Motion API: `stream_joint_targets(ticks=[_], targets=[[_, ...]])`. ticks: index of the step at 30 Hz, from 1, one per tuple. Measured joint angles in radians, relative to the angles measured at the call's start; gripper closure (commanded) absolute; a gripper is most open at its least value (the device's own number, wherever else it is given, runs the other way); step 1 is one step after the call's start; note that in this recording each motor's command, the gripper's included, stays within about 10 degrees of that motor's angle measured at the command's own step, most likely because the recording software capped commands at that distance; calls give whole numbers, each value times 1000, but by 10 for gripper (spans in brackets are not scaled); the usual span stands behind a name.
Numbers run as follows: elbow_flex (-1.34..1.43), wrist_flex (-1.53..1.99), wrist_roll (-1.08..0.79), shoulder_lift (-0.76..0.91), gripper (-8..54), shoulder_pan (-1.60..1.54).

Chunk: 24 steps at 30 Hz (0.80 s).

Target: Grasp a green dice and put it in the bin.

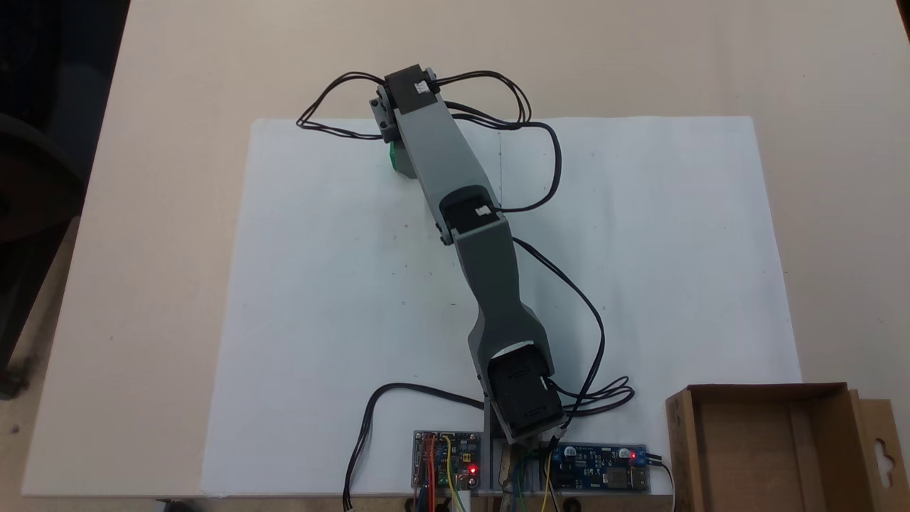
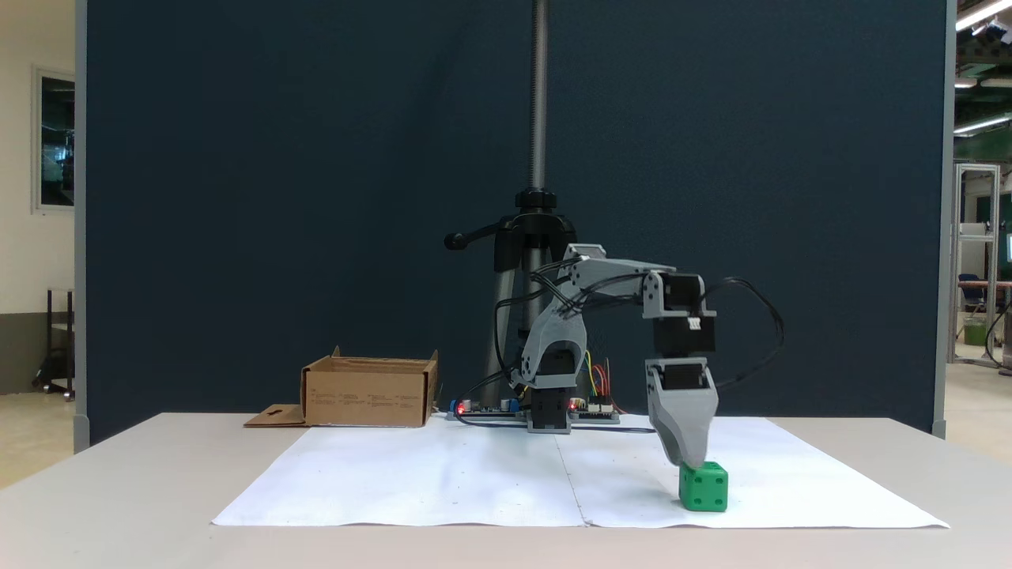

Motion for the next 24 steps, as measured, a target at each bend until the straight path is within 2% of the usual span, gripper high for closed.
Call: stream_joint_targets(ticks=[24], targets=[[-20, -31, 2, -69, 74, -28]])
